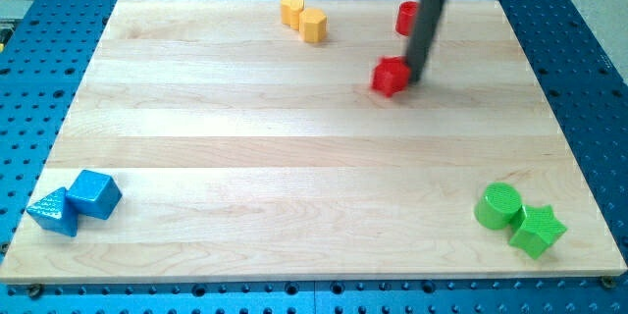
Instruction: Move the red star parallel to the right of the blue cube
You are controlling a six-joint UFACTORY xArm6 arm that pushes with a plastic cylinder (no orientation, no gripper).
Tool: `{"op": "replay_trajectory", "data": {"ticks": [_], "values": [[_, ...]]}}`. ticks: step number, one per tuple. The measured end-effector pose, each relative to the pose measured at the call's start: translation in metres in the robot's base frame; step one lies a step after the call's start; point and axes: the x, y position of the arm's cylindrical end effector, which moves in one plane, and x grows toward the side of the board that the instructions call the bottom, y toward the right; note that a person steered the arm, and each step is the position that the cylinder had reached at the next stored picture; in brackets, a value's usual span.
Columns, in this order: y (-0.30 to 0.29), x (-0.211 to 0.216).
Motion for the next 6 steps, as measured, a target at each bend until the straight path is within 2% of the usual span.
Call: {"op": "replay_trajectory", "data": {"ticks": [1,2,3,4,6], "values": [[-0.035,-0.014],[-0.093,0.011],[-0.085,0.095],[-0.071,0.079],[-0.133,0.139]]}}
